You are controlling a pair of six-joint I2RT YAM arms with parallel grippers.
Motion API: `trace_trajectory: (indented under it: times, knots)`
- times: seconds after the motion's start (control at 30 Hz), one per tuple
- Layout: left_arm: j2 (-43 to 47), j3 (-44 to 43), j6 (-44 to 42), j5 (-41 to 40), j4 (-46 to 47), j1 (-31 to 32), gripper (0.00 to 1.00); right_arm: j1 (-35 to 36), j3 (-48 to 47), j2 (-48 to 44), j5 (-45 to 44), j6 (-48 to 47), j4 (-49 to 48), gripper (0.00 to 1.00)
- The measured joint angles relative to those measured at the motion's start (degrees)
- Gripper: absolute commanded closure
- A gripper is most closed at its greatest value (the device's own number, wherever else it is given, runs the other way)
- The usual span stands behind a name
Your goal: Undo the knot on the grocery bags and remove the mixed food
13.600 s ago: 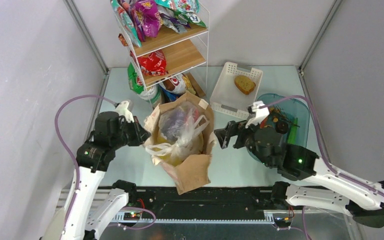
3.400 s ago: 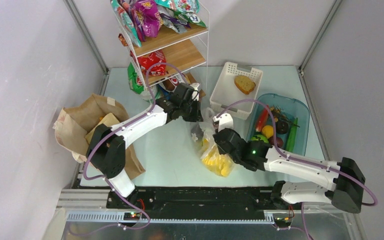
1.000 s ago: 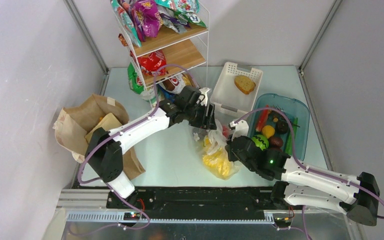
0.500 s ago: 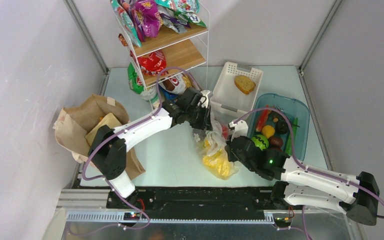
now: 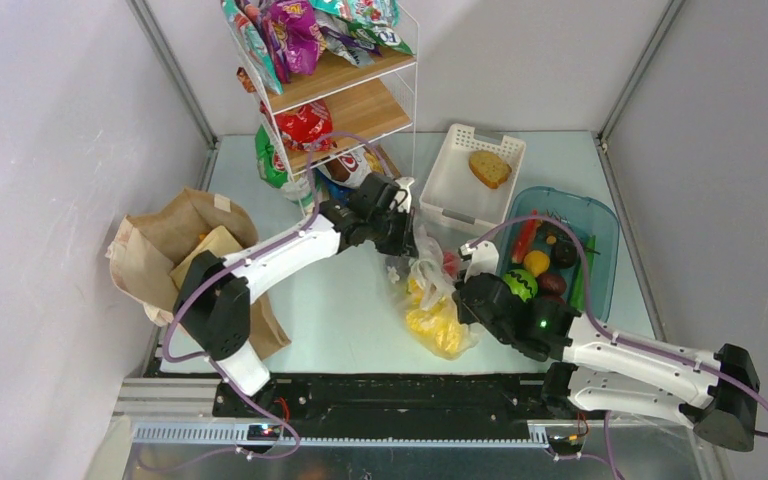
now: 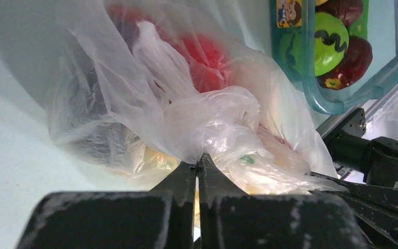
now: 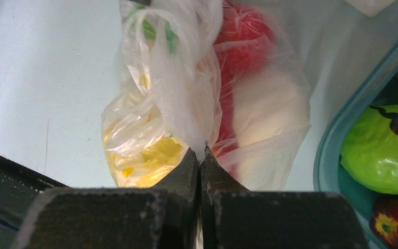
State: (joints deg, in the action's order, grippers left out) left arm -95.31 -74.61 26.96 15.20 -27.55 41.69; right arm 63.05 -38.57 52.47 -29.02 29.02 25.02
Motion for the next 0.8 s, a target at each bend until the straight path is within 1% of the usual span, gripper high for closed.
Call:
trace_trajectory:
  times: [0.27,0.47,0.53,0.6,0.67,0.7,0.73,0.77,0.8]
  knots:
    - [2.25,0.79,0.48,-0.68,-0.04,-5.22,1.00,0.00,0.04,-4.33,-2.86,3.30,4.87,1.00]
    - [3.30,0.81,0.98,-1.92,-0.09,-6.99,1.00,-0.07,2.08,-10.16,-4.39,6.12,9.57,1.00]
    - [3.87,0.81,1.07,-2.40,-0.09,-7.15,1.00,-0.13,2.47,-12.13,-4.70,6.84,11.30,0.98]
    - [4.50,0.83,1.07,-2.78,-0.09,-7.17,1.00,-0.17,2.60,-13.73,-4.85,7.06,12.48,0.94]
    - [5.09,0.83,1.07,-3.04,-0.11,-7.19,1.00,-0.17,2.60,-15.63,-4.79,6.99,13.51,0.86]
    - [5.35,0.87,1.07,-3.04,-0.09,-7.19,1.00,-0.17,2.60,-16.35,-4.76,6.99,13.77,0.78]
    - [5.60,0.94,1.07,-3.06,-0.09,-7.19,1.00,-0.17,2.60,-17.27,-4.52,6.78,14.03,0.74]
    - [5.86,1.09,1.07,-3.13,-0.07,-7.19,1.00,-0.17,2.60,-18.29,-4.11,6.47,14.23,0.66]
    - [6.01,1.16,1.05,-3.19,-0.11,-7.17,1.00,-0.17,2.60,-19.04,-3.78,6.16,14.36,0.62]
